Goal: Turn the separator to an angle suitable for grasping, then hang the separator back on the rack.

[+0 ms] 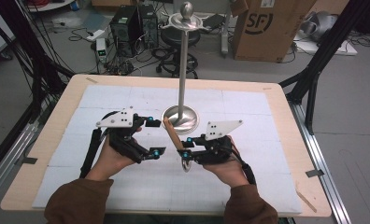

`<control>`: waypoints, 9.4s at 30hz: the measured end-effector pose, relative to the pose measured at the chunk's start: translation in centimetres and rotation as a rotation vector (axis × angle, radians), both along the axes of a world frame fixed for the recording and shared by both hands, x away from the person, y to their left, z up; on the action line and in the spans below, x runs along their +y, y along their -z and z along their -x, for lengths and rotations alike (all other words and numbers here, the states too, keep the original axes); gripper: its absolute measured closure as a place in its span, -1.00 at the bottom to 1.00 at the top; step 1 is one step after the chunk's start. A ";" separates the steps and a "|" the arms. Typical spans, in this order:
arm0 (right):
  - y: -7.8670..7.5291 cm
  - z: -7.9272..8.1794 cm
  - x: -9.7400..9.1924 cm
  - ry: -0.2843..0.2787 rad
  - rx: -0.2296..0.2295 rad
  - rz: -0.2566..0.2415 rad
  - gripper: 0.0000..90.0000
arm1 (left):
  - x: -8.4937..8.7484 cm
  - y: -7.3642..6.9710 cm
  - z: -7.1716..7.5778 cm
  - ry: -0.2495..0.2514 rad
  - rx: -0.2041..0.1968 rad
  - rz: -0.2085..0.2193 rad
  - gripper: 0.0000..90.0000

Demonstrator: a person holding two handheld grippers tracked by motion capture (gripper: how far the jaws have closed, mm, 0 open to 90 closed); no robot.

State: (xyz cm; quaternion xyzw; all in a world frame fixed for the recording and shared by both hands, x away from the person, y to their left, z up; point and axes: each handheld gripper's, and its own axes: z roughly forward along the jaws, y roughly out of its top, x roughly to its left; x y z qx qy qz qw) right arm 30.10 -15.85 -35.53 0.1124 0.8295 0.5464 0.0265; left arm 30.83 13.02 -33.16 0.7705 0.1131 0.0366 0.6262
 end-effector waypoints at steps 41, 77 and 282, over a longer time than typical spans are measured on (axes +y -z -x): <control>0.0 0.1 0.7 -0.029 -0.013 -0.010 0.54 | -1.6 -0.3 0.2 0.060 -0.029 0.040 0.40; 0.3 0.4 1.1 0.019 -0.016 0.027 0.18 | -1.8 -0.6 0.5 0.050 -0.040 0.009 0.52; 1.4 -0.1 -5.7 0.296 0.023 0.100 -0.40 | 5.4 -9.3 -7.5 -0.297 0.004 -0.041 -0.59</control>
